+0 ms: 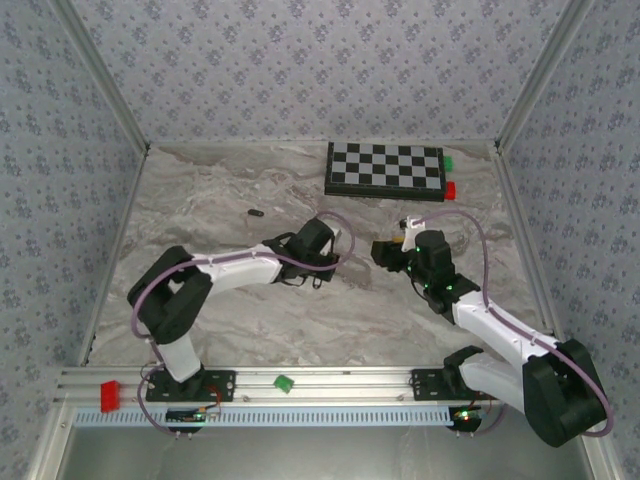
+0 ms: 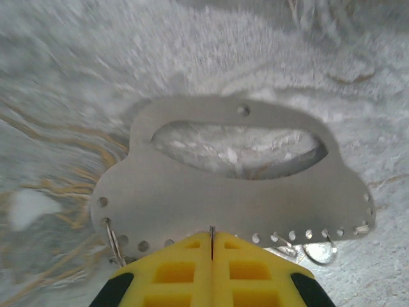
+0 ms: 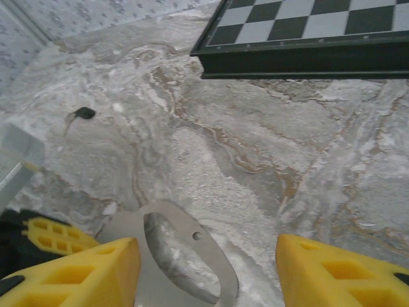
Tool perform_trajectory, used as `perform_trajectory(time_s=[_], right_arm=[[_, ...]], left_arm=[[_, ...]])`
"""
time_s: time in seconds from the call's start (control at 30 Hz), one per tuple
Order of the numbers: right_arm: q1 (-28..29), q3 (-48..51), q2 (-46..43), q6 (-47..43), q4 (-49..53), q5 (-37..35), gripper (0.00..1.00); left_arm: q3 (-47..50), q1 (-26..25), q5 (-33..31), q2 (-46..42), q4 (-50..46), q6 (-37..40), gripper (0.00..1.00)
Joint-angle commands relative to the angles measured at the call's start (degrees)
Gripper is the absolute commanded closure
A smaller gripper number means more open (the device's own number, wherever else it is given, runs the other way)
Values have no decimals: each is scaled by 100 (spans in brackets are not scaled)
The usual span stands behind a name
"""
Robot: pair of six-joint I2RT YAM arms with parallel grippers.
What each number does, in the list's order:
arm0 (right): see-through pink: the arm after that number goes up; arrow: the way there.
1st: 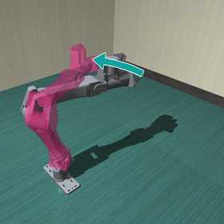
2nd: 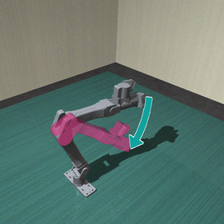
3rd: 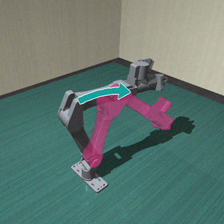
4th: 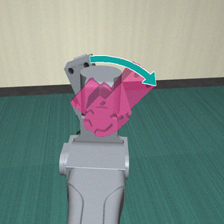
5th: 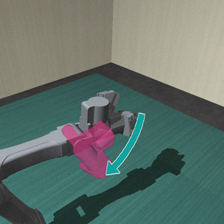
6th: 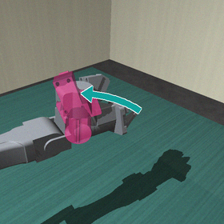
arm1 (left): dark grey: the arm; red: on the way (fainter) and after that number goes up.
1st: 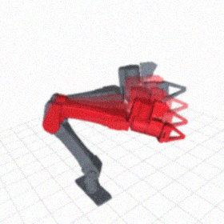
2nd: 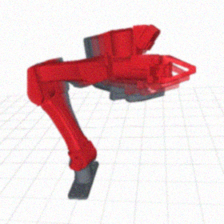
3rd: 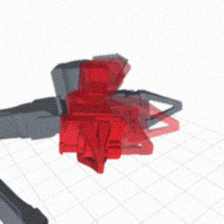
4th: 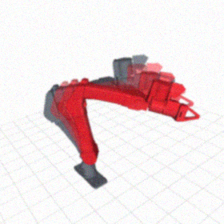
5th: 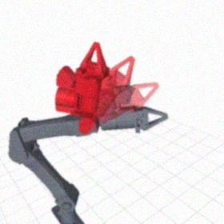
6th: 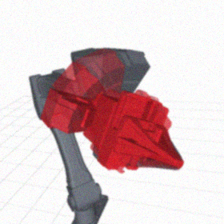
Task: Put the keys on the keyring
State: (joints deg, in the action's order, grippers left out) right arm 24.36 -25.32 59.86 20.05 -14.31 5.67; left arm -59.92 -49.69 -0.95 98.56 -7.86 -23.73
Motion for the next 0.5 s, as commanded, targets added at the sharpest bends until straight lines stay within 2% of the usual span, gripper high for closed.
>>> perform_trajectory(time_s=[0.0, 0.07, 0.17, 0.27, 0.47], right_arm=[[5, 145, -220, 71, -372, 293, 34], [7, 232, -336, 95, -580, 268, 32], [14, 258, -561, 151, -749, 277, 25], [14, 8, -673, -134, -418, 430, 25], [16, -534, -582, -323, -68, 856, 29]], left_arm=[[-296, -58, -727, -442, -203, 652, 100], [-319, -61, -951, -583, -132, 902, 100], [-269, -58, -1111, -810, 67, 1295, 100], [-303, -63, -1141, -1037, 153, 1579, 100], [-468, -54, -556, -1412, 232, 1926, 100]])
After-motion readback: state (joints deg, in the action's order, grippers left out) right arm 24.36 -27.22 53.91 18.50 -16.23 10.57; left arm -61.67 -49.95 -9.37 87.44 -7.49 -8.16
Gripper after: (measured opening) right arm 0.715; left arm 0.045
